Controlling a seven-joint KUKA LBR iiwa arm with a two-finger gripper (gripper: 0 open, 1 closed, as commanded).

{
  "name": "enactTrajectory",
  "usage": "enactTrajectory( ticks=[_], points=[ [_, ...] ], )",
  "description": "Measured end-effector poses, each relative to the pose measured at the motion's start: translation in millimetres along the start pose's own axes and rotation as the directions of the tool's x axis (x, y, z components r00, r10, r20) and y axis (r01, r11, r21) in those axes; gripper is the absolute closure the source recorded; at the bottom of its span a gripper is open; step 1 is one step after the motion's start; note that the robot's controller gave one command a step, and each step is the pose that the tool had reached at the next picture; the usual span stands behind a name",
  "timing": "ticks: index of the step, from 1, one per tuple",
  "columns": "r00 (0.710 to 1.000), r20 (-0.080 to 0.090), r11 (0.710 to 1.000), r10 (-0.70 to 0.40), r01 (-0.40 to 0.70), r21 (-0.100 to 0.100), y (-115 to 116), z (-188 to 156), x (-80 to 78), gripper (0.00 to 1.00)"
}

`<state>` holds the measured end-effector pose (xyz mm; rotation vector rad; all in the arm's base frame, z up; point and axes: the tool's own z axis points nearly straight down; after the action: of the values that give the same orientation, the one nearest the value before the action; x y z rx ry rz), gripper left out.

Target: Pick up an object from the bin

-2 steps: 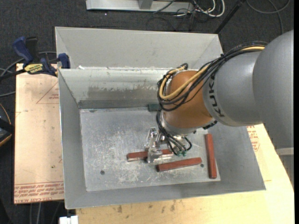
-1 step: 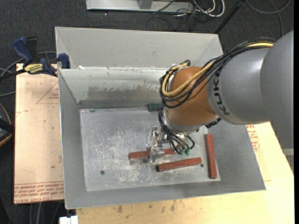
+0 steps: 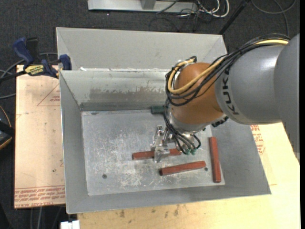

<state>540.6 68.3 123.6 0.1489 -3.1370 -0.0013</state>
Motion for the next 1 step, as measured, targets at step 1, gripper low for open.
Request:
enactTrajectory(
  ticks=[1],
  points=[
    [1.000,0.007,1.000,0.001,-0.001,0.000,0.1,-12.5,-1.2,1.00]
  ],
)
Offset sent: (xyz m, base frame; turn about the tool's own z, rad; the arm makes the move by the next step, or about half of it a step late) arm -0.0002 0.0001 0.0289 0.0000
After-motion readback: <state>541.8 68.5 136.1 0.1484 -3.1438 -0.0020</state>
